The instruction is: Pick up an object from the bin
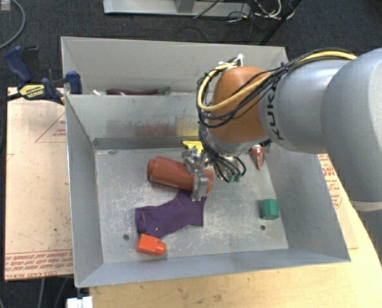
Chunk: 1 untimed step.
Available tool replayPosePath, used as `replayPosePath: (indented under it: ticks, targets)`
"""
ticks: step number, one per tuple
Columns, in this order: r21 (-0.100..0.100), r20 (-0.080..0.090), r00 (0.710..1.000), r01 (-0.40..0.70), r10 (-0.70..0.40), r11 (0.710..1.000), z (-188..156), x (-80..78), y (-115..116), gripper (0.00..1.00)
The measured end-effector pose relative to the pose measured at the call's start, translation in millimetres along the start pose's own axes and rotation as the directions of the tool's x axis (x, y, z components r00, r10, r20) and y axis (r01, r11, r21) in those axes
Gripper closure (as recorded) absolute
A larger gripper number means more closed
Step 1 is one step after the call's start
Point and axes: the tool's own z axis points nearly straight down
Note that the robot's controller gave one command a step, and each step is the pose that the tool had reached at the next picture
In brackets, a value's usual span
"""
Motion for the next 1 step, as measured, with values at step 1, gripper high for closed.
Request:
replayPosePath:
  ticks: [1]
  targets:
    - [0.000,0.000,1.000,0.000,0.000,1.000,0.1,0.1,0.1,1.00]
